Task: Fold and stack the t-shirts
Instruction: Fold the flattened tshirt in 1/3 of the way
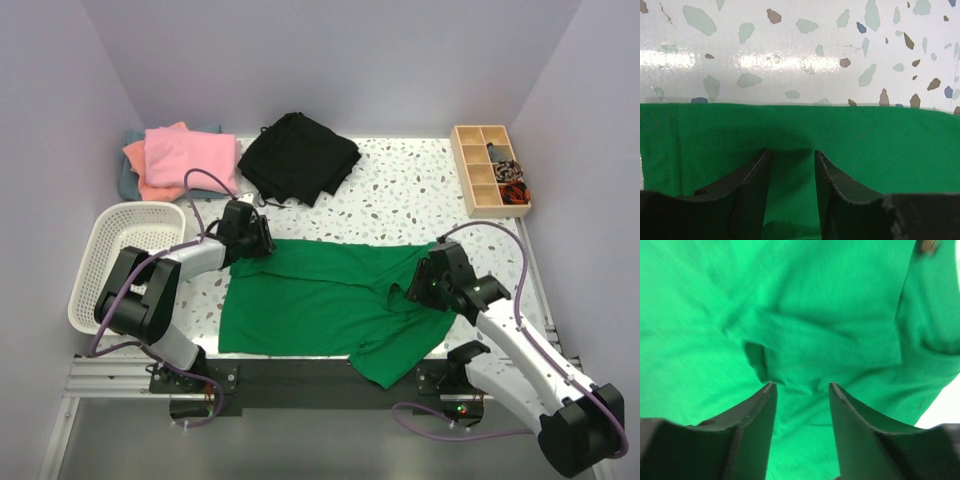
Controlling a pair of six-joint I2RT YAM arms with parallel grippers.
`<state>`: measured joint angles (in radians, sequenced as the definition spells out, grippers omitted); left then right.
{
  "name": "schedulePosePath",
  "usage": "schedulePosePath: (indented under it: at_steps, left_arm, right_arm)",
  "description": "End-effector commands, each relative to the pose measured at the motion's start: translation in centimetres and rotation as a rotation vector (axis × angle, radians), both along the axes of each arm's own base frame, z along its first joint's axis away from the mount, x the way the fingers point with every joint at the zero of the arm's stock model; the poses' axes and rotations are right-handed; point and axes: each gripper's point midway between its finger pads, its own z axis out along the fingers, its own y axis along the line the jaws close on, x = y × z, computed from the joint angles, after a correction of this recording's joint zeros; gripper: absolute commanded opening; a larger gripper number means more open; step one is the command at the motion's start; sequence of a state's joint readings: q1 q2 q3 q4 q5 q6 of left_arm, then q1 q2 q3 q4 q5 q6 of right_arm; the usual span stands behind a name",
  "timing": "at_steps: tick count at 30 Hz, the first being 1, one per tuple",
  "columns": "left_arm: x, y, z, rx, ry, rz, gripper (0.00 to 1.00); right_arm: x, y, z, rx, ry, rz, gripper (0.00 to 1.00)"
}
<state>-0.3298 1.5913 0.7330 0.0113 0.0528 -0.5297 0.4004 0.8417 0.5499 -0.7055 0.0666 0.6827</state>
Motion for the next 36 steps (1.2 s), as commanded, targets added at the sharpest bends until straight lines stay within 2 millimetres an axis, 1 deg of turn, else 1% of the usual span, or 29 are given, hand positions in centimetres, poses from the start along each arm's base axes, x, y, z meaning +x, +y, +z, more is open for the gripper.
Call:
schedulePosePath:
  at_steps: [1, 2, 5, 7, 8, 10, 11, 12, 15, 16, 18, 19, 21, 22, 25, 26, 27, 30, 31, 32, 33, 36]
  left_arm:
    - [-1.5, 0.1, -1.1, 0.014, 0.047, -0.033, 0.45]
    - [-1.5, 0.1, -1.2, 0.017, 0.048, -0.033, 0.45]
    - [-1.5, 0.1, -1.2, 0.017, 0.049, -0.033, 0.45]
    - [-1.6, 0.1, -1.4, 0.019, 0.053, -0.036, 0.45]
    - [-1.5, 0.2, -1.3, 0.020, 0.051, -0.034, 0.45]
    - [-1.6, 0.3, -1.4, 0.024, 0.051, -0.033, 0.45]
    - [-1.6, 0.3, -1.4, 0.025, 0.051, -0.032, 0.45]
    - [-1.6, 0.3, -1.4, 0.026, 0.049, -0.032, 0.45]
    - [-1.6, 0.2, -1.3, 0.023, 0.048, -0.036, 0.45]
    - [-1.5, 0.2, -1.1, 0.020, 0.043, -0.037, 0.45]
    - [-1.4, 0.3, -0.9, 0.023, 0.034, -0.033, 0.45]
    - [-1.6, 0.4, -1.0, 0.027, 0.036, -0.030, 0.45]
    - [-1.8, 0.5, -1.1, 0.030, 0.039, -0.030, 0.45]
    - [-1.7, 0.5, -1.1, 0.029, 0.040, -0.029, 0.45]
    - [-1.8, 0.4, -1.5, 0.028, 0.053, -0.034, 0.45]
    - [-1.8, 0.4, -1.6, 0.028, 0.058, -0.035, 0.45]
    - [-1.2, 0.1, -1.3, 0.016, 0.030, -0.037, 0.45]
    - [-1.2, 0.1, -1.4, 0.015, 0.028, -0.038, 0.45]
    - [-1.2, 0.0, -1.3, 0.013, 0.027, -0.039, 0.45]
    - [-1.3, 0.0, -1.4, 0.012, 0.031, -0.041, 0.45]
    - [-1.3, 0.0, -1.5, 0.012, 0.032, -0.041, 0.45]
    - [-1.4, 0.0, -1.6, 0.012, 0.034, -0.042, 0.45]
  right_arm:
    - [5.0, -0.5, 5.6, -0.048, -0.202, -0.070, 0.55]
    - [5.9, -0.6, 6.1, -0.059, -0.224, -0.072, 0.57]
    - [8.0, -0.7, 5.5, -0.128, -0.207, -0.066, 0.63]
    - [8.9, -0.6, 5.1, -0.153, -0.203, -0.056, 0.67]
    - [9.2, -0.6, 4.0, -0.177, -0.171, -0.052, 0.70]
    - [9.3, -0.6, 3.0, -0.197, -0.143, -0.050, 0.73]
    - [9.3, -0.7, 2.2, -0.206, -0.121, -0.050, 0.75]
    - [9.1, -0.7, 1.6, -0.208, -0.104, -0.046, 0.75]
    - [8.0, -0.5, -0.2, -0.196, -0.051, -0.037, 0.74]
    - [7.1, -0.5, -1.2, -0.188, -0.023, -0.037, 0.74]
    - [6.3, -0.2, -2.1, -0.160, -0.005, -0.035, 0.72]
    - [5.3, 0.0, -2.8, -0.138, 0.023, -0.029, 0.71]
    - [4.5, 0.2, -3.1, -0.117, 0.030, -0.024, 0.70]
    - [3.7, 0.1, -3.6, -0.115, 0.048, -0.024, 0.70]
    - [2.1, -0.3, -4.1, -0.112, 0.072, -0.031, 0.68]
    - [1.7, 0.2, -4.1, -0.089, 0.080, -0.015, 0.66]
    - [1.4, 0.3, -4.0, -0.080, 0.084, -0.017, 0.66]
    - [-0.1, 0.6, -4.0, -0.071, 0.108, -0.010, 0.65]
    - [-1.0, 0.4, -4.4, -0.076, 0.132, -0.021, 0.64]
    - [-1.3, 0.4, -4.4, -0.074, 0.131, -0.014, 0.64]
    - [-2.0, 0.3, -5.0, -0.072, 0.149, -0.021, 0.64]
    - [-2.8, 0.3, -5.5, -0.056, 0.165, -0.019, 0.61]
